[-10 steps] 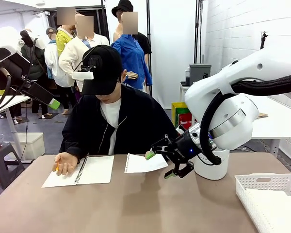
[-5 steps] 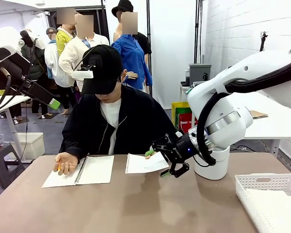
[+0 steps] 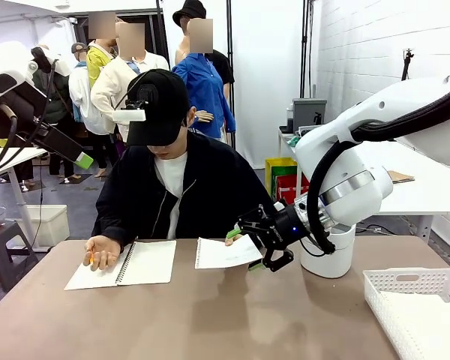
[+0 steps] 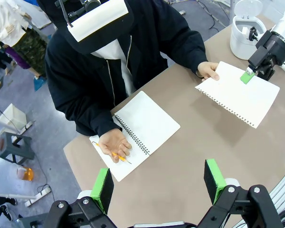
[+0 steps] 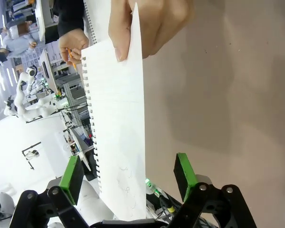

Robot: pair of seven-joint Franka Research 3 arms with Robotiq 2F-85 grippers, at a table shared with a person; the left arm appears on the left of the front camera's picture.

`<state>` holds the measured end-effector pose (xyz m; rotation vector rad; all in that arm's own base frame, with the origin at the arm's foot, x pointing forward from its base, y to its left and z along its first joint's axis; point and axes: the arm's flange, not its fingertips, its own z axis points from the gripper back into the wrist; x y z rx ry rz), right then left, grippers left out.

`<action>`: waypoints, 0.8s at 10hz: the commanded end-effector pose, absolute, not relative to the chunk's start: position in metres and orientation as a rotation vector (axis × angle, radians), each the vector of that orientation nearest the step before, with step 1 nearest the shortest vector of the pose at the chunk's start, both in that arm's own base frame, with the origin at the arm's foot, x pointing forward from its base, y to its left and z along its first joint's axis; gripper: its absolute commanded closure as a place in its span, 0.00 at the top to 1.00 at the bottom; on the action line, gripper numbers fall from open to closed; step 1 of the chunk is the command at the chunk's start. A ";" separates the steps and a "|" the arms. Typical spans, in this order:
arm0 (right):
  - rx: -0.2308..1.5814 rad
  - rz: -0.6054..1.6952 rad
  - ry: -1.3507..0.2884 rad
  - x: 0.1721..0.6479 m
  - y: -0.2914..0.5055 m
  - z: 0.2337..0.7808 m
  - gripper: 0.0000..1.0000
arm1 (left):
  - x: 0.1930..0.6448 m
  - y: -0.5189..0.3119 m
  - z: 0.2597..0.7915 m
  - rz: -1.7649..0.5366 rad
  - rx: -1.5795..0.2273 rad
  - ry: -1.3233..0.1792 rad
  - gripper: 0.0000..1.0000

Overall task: Sort the paper based on its condition.
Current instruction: If a person hands you a paper, place it in the Organizing basket , and if it's crumpled, put it in the Trash can.

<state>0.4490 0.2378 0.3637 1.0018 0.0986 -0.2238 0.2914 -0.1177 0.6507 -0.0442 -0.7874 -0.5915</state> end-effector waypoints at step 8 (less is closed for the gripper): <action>1.029 -0.251 0.133 0.452 0.236 0.366 0.00 | 0.292 -0.118 0.650 -0.591 -0.048 -0.788 1.00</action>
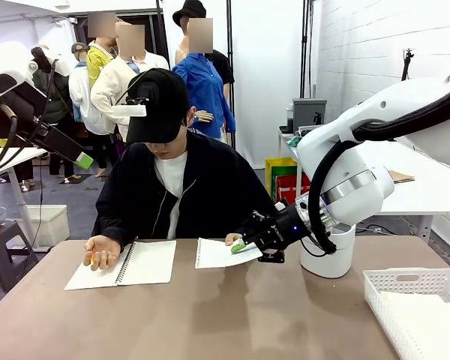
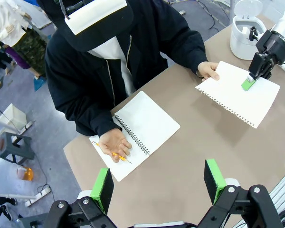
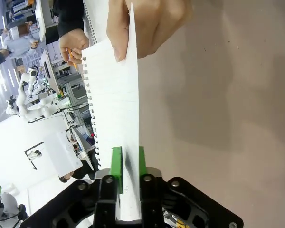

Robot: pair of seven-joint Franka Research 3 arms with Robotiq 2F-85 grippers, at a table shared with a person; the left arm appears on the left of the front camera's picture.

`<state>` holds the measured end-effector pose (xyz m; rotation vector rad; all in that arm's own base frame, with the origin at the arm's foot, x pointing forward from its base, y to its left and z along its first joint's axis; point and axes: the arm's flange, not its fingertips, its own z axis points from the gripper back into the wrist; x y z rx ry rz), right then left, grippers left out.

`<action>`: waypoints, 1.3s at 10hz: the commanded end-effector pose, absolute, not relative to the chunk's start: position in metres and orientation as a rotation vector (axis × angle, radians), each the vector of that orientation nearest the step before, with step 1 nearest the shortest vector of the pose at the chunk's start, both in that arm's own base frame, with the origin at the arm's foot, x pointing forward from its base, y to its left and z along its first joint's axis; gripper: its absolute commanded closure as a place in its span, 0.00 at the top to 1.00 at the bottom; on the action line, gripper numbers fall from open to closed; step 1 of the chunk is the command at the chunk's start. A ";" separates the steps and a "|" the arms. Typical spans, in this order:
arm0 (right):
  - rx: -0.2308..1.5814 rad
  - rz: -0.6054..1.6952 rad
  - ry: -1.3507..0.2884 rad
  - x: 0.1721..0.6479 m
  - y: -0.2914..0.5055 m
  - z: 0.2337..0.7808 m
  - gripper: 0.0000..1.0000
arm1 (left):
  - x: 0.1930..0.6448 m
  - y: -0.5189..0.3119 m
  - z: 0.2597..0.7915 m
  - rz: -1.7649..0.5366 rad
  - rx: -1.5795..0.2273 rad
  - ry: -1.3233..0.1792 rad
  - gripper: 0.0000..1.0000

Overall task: Sort the paper based on its condition.
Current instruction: If a person hands you a paper, place it in the Organizing basket , and if it's crumpled, put it in the Trash can.

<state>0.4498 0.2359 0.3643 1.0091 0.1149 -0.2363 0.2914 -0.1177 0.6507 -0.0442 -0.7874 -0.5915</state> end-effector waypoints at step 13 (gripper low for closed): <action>0.960 -0.020 -0.082 0.408 0.195 0.465 0.00 | 0.292 -0.118 0.650 -0.591 -0.048 -0.788 1.00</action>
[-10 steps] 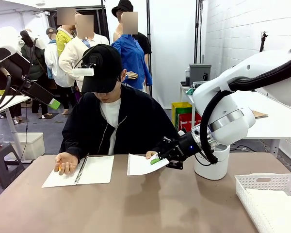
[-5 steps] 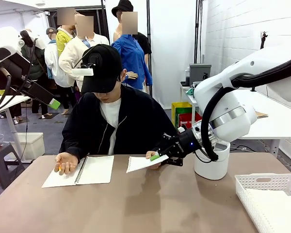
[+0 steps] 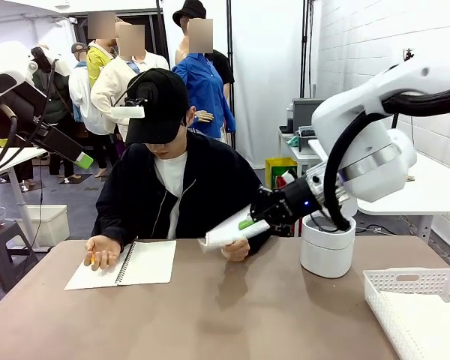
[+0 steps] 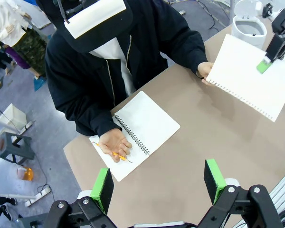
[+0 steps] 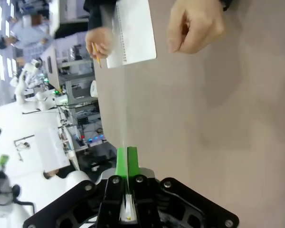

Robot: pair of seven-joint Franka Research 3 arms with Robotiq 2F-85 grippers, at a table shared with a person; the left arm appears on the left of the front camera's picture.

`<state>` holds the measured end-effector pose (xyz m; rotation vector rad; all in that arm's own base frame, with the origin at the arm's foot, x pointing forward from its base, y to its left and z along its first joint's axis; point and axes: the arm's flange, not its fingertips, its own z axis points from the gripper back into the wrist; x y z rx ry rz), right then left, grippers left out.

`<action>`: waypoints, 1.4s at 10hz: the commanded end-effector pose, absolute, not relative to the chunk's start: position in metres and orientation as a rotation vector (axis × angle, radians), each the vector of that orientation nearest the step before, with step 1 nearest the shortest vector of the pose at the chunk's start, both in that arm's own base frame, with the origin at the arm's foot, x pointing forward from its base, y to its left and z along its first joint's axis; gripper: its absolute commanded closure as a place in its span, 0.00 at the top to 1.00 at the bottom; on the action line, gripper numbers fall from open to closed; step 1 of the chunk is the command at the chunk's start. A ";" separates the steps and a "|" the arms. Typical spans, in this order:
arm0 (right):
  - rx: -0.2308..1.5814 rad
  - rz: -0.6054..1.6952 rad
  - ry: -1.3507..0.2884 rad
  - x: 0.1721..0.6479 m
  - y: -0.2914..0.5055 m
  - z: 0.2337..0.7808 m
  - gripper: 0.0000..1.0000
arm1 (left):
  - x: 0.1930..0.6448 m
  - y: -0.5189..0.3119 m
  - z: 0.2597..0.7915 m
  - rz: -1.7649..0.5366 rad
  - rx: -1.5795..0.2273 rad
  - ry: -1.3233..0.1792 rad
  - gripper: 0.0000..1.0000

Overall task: Sort the paper based on its condition.
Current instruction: If a person hands you a paper, place it in the Organizing basket , and if it's crumpled, put it in the Trash can.

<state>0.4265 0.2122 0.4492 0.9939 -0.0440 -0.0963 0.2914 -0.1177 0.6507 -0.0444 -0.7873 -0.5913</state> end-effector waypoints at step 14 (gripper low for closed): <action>0.220 0.185 -0.472 0.284 -0.014 0.539 0.00 | 0.292 -0.118 0.650 -0.591 -0.048 -0.788 1.00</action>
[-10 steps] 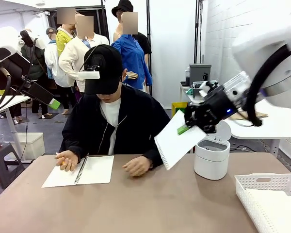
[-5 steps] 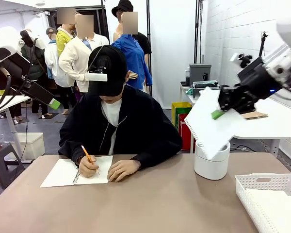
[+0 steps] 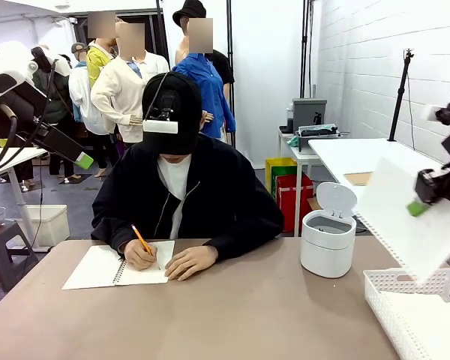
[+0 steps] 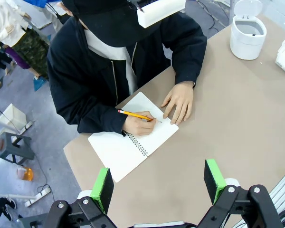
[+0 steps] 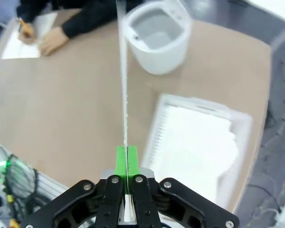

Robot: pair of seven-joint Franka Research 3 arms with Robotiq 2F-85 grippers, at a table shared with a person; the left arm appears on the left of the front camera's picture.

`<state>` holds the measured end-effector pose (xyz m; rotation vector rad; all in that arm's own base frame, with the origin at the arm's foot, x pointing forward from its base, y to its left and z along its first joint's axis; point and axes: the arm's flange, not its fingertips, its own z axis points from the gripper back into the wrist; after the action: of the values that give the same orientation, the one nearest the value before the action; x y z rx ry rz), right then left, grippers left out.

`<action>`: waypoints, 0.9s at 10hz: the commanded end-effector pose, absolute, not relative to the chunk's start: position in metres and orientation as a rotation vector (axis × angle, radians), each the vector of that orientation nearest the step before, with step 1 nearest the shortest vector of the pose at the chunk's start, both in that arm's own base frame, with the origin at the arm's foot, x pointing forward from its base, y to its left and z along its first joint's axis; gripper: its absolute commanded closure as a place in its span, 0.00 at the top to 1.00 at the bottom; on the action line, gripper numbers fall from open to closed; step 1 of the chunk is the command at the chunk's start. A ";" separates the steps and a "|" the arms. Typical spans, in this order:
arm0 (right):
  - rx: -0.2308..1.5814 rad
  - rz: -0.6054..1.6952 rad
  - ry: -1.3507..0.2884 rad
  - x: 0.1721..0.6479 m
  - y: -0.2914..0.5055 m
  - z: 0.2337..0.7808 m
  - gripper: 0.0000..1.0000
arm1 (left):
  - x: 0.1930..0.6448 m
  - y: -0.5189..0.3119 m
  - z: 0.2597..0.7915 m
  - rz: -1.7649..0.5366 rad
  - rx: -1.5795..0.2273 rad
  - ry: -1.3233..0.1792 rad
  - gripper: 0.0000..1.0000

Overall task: Sort the paper based on its condition.
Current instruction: If a person hands you a paper, place it in the Organizing basket , and if it's crumpled, put it in the Trash can.

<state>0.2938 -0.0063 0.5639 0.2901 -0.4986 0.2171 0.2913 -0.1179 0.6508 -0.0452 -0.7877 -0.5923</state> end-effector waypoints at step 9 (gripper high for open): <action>0.160 0.027 -0.293 0.259 -0.017 0.382 0.00 | 0.292 -0.118 0.650 -0.591 -0.048 -0.788 1.00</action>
<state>0.3409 -0.0480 0.4855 0.1705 -0.2615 0.0655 0.2913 -0.1180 0.6508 -0.0452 -0.7876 -0.5925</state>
